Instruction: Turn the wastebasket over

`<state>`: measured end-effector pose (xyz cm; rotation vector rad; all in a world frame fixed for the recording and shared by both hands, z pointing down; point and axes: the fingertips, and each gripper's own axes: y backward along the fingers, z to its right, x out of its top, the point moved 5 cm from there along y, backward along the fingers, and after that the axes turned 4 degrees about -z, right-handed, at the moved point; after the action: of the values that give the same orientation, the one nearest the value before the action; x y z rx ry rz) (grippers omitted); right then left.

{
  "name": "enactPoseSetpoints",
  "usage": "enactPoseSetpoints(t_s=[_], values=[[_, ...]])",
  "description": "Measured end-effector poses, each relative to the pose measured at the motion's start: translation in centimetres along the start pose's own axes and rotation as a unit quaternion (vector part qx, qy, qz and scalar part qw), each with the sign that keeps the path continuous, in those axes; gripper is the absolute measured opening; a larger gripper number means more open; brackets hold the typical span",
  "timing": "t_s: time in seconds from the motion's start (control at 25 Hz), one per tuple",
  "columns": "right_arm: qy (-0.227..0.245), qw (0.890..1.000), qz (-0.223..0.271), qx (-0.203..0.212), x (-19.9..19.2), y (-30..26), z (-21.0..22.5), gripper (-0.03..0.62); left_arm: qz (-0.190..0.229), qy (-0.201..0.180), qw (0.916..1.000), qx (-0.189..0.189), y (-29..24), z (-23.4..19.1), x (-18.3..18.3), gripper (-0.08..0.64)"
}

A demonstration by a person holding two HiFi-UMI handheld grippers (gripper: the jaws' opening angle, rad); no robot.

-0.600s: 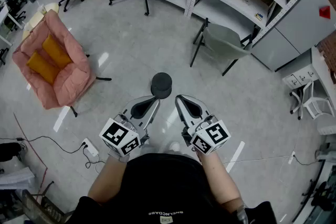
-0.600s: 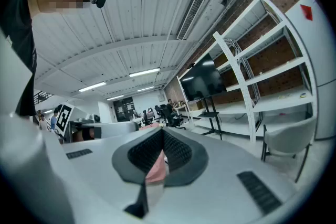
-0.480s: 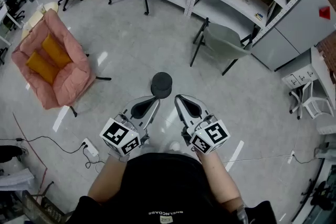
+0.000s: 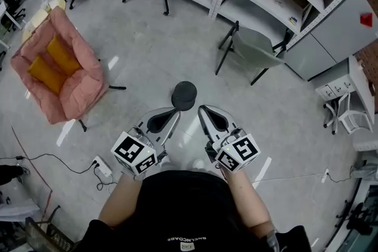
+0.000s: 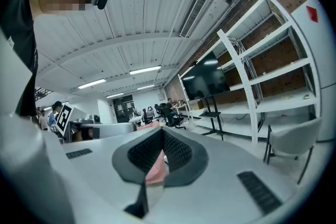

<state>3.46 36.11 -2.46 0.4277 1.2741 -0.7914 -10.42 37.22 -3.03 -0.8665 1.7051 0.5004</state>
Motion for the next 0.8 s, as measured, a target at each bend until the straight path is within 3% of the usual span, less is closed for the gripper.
enactPoseSetpoints(t_s=[0.36, 0.56, 0.8], values=[[-0.027, 0.998, -0.012, -0.057, -0.8, -2.5, 0.6, 0.009, -0.001, -0.016, 0.9998, -0.012, 1.9, -4.0, -0.1, 0.014], [-0.011, 0.998, -0.012, -0.054, -1.2, -3.4, 1.4, 0.009, 0.001, -0.019, 0.9997, -0.015, 1.0, -5.4, -0.4, 0.012], [-0.004, 0.999, -0.021, -0.037, -1.3, -5.3, 5.8, 0.009, -0.011, -0.013, 0.9999, -0.001, -3.5, -7.5, -0.5, 0.012]])
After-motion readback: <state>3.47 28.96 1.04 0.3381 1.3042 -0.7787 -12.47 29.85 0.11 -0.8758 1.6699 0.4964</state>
